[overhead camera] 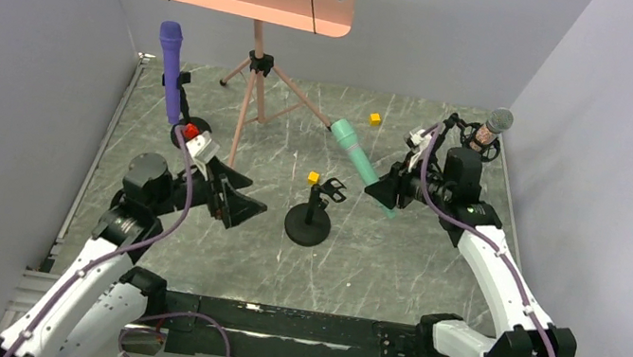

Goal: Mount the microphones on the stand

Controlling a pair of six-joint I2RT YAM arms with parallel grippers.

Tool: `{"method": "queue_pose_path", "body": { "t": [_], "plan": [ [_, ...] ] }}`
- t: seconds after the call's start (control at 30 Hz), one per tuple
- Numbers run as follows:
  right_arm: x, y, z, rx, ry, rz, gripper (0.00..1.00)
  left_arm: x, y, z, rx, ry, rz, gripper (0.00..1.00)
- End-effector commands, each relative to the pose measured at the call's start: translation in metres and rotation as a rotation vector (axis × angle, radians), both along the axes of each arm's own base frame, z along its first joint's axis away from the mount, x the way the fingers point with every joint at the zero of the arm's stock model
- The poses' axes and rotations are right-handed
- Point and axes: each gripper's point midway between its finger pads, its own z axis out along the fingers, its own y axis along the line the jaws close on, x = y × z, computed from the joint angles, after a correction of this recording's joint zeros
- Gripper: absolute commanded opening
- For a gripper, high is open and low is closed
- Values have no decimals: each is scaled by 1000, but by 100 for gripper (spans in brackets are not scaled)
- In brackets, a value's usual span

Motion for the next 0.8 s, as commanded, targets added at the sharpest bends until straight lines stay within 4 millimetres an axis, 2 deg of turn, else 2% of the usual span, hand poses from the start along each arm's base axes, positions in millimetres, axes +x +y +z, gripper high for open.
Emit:
{"method": "queue_pose_path", "body": {
  "t": [0.0, 0.07, 0.2, 0.3, 0.4, 0.57, 0.77],
  "plan": [
    [-21, 12, 42, 76, -139, 158, 10, 15, -21, 37, -215, 85, -37, 99],
    [-31, 14, 49, 97, -151, 199, 10, 25, -29, 48, -306, 157, -30, 99],
    [-47, 20, 59, 140, -162, 285, 9, 30, -57, 72, -402, 164, -86, 99],
    [-58, 24, 66, 177, -162, 345, 9, 32, -91, 74, -380, 194, -132, 99],
    [-67, 27, 69, 205, -161, 385, 9, 38, -114, 75, -366, 220, -137, 99],
    [-79, 29, 70, 236, -158, 442, 9, 54, -131, 73, -417, 213, -77, 99],
    [-86, 29, 67, 251, -157, 474, 9, 60, -146, 89, -483, 172, -76, 99]
  ]
}}
